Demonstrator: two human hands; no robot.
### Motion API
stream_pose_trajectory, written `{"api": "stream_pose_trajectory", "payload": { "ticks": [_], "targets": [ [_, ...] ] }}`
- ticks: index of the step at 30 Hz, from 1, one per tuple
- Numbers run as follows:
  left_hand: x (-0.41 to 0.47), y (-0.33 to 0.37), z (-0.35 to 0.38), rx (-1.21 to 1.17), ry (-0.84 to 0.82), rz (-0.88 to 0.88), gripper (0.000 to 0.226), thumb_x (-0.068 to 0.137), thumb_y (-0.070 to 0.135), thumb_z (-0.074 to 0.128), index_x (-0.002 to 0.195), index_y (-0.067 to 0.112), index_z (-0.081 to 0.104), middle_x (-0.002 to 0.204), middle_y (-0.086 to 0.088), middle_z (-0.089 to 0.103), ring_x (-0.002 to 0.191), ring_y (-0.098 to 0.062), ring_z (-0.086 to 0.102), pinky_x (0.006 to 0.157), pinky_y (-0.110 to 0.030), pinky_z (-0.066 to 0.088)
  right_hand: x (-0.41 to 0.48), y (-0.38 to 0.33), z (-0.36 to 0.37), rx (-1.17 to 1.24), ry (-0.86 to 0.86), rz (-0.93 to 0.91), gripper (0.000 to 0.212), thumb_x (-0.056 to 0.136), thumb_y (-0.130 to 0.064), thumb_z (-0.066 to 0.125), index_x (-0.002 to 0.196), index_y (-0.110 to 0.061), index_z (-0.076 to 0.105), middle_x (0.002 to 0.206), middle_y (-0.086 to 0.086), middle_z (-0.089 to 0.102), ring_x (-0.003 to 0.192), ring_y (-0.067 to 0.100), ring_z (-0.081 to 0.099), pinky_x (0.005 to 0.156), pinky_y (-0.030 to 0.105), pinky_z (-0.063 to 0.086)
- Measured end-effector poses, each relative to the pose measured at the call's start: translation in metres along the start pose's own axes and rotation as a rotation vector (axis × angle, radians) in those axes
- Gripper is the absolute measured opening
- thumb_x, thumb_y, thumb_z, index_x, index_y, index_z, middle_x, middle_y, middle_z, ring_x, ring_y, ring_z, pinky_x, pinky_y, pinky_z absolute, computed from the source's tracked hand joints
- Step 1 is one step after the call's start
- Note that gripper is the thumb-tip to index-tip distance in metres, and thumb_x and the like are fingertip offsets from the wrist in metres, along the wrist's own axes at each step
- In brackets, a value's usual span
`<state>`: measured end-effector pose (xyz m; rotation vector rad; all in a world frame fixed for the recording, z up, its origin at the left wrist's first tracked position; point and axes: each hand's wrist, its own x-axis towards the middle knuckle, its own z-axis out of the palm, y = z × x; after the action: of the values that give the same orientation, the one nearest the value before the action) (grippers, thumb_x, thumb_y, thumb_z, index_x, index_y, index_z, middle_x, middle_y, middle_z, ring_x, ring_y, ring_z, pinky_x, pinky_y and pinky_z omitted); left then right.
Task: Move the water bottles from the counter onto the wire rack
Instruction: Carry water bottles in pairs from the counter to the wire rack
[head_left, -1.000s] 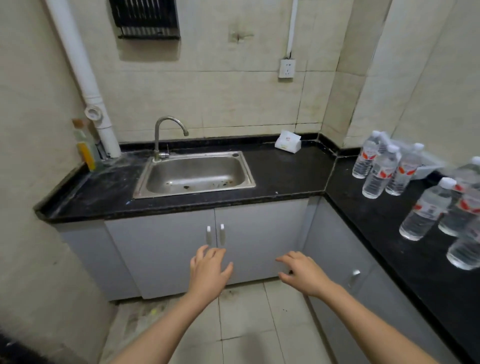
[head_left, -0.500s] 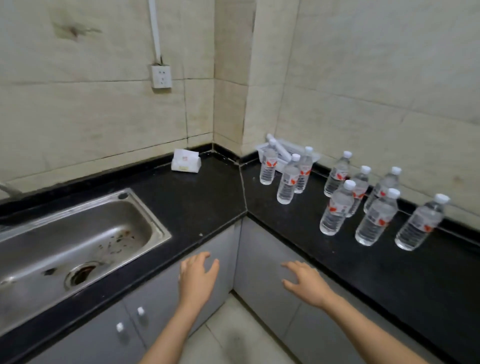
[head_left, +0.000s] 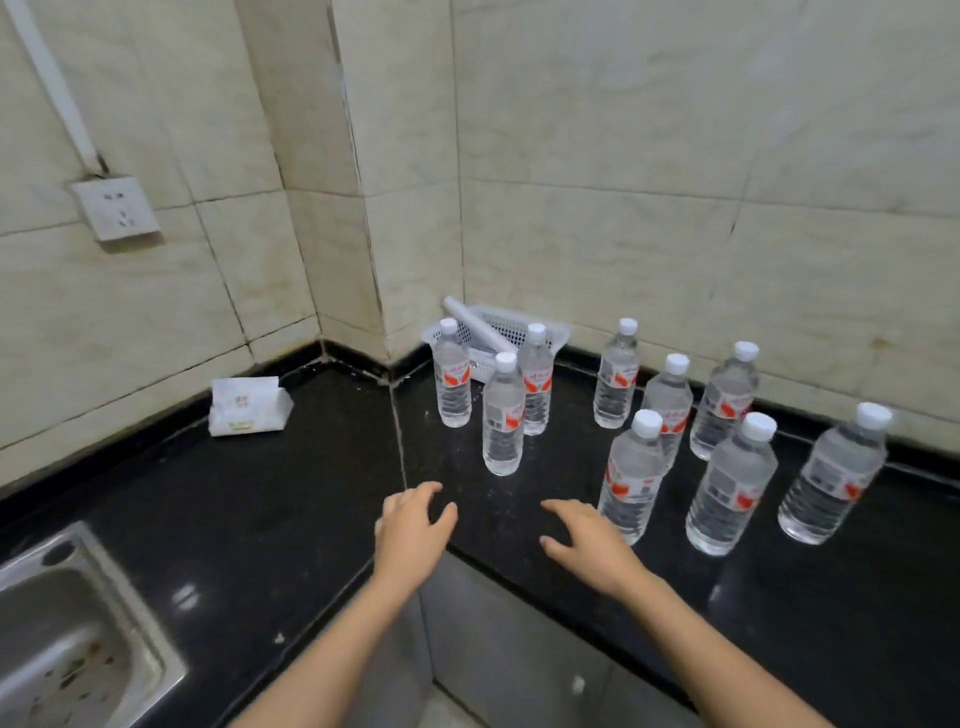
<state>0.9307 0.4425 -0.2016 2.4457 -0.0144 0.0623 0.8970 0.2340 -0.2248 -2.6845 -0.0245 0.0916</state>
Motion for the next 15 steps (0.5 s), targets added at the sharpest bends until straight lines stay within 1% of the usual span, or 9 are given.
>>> {"api": "stream_pose_trajectory", "payload": {
  "ticks": [3, 6, 9, 13, 15],
  "targets": [
    [0.041, 0.011, 0.01, -0.082, 0.036, -0.018, 0.037, 0.087, 0.027, 0.054, 0.123, 0.014, 0.055, 0.117, -0.008, 0.062, 0.118, -0.026, 0.047, 0.098, -0.038, 0.038, 0.047, 0.006, -0.008, 0.038, 0.011, 0.0, 0.054, 0.089, -0.034, 0.049, 0.139, -0.019, 0.033, 0.139, 0.005, 0.044, 0.131, 0.022, 0.037, 0.109, 0.039, 0.032],
    [0.067, 0.008, 0.026, -0.148, -0.021, -0.079, 0.037, 0.086, 0.024, 0.058, 0.121, 0.012, 0.056, 0.116, -0.009, 0.062, 0.116, -0.027, 0.049, 0.1, -0.038, 0.039, 0.078, 0.01, -0.006, 0.093, 0.0, 0.023, 0.055, 0.088, -0.033, 0.051, 0.138, -0.018, 0.034, 0.137, 0.007, 0.046, 0.129, 0.023, 0.039, 0.108, 0.038, 0.033],
    [0.096, 0.001, 0.037, -0.206, -0.038, -0.111, 0.038, 0.085, 0.021, 0.06, 0.121, 0.01, 0.056, 0.114, -0.012, 0.062, 0.113, -0.03, 0.05, 0.098, -0.04, 0.04, 0.107, 0.016, -0.001, 0.158, -0.014, 0.025, 0.055, 0.087, -0.031, 0.054, 0.138, -0.018, 0.035, 0.137, 0.007, 0.047, 0.129, 0.022, 0.041, 0.108, 0.034, 0.033],
    [0.146, -0.01, 0.043, -0.187, -0.081, -0.118, 0.042, 0.087, 0.024, 0.057, 0.126, 0.012, 0.051, 0.119, -0.009, 0.06, 0.117, -0.028, 0.047, 0.101, -0.042, 0.039, 0.144, 0.021, 0.001, 0.289, 0.02, 0.076, 0.063, 0.081, -0.028, 0.062, 0.137, -0.021, 0.036, 0.134, 0.004, 0.051, 0.123, 0.017, 0.048, 0.101, 0.029, 0.038],
    [0.175, -0.014, 0.047, -0.202, -0.105, -0.124, 0.044, 0.088, 0.025, 0.055, 0.129, 0.012, 0.048, 0.122, -0.009, 0.058, 0.12, -0.027, 0.046, 0.102, -0.043, 0.038, 0.162, 0.02, 0.001, 0.352, 0.037, 0.111, 0.067, 0.078, -0.027, 0.066, 0.138, -0.025, 0.034, 0.13, 0.0, 0.053, 0.12, 0.015, 0.049, 0.098, 0.026, 0.04]
  ]
}}
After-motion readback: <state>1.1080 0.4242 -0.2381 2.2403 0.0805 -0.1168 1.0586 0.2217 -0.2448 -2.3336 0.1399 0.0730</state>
